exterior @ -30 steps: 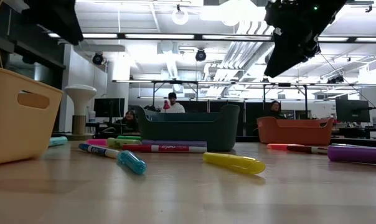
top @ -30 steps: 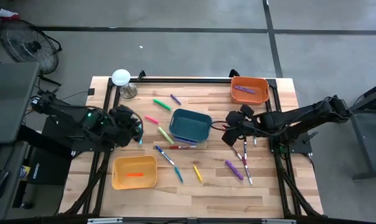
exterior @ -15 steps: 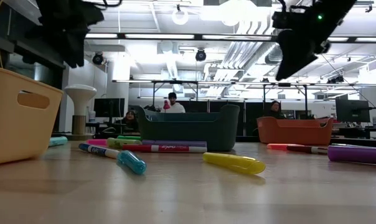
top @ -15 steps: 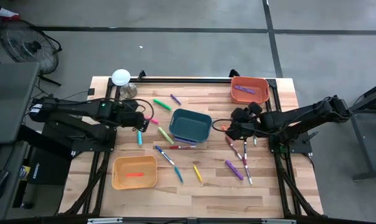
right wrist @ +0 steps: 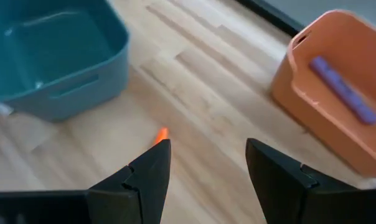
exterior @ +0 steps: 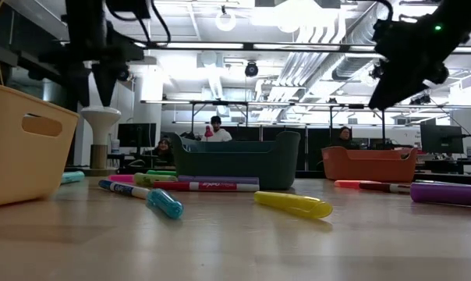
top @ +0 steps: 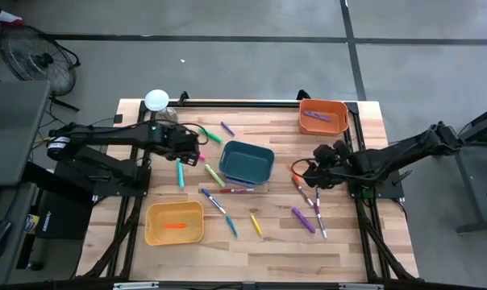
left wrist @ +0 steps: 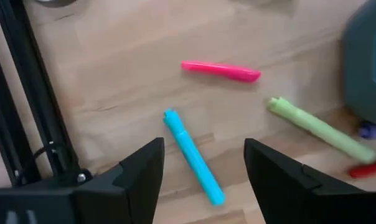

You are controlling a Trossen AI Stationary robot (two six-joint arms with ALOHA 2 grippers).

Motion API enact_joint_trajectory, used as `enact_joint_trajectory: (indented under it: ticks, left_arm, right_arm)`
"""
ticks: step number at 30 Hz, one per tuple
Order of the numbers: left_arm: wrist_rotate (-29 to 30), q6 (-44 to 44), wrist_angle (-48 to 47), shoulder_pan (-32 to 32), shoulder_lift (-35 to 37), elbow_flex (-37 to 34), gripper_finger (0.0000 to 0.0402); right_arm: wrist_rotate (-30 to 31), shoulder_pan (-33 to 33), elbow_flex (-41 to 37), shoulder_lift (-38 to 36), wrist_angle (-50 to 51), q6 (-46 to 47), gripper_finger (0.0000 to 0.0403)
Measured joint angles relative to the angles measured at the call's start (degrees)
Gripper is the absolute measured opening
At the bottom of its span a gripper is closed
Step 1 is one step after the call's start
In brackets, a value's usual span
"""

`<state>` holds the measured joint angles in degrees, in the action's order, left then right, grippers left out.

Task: Pick & Place Markers
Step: Put the blue highlighter pen into the orange bin

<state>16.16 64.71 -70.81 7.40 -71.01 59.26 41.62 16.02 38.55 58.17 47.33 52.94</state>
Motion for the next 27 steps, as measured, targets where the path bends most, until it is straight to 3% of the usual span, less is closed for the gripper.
enact_joint_trajectory:
  ticks: [12, 20, 27]
  left_arm:
    - [-9.28, -0.38, 1.47, 6.25, -2.21, -6.31, 0.0218]
    - [-15.14, 1.72, 11.74, 7.75, -2.18, -12.16, 0.0218]
    - [-16.31, 7.24, 13.55, 7.6, -2.16, -17.15, 0.0218]
  right_arm:
    - [-4.04, 4.16, -4.51, -0.85, -9.29, 1.15, 0.0197]
    - [-4.58, 6.65, -5.4, -0.82, -11.59, 2.33, 0.0197]
    - [-4.19, 8.35, -5.4, -0.8, -12.11, 2.33, 0.0197]
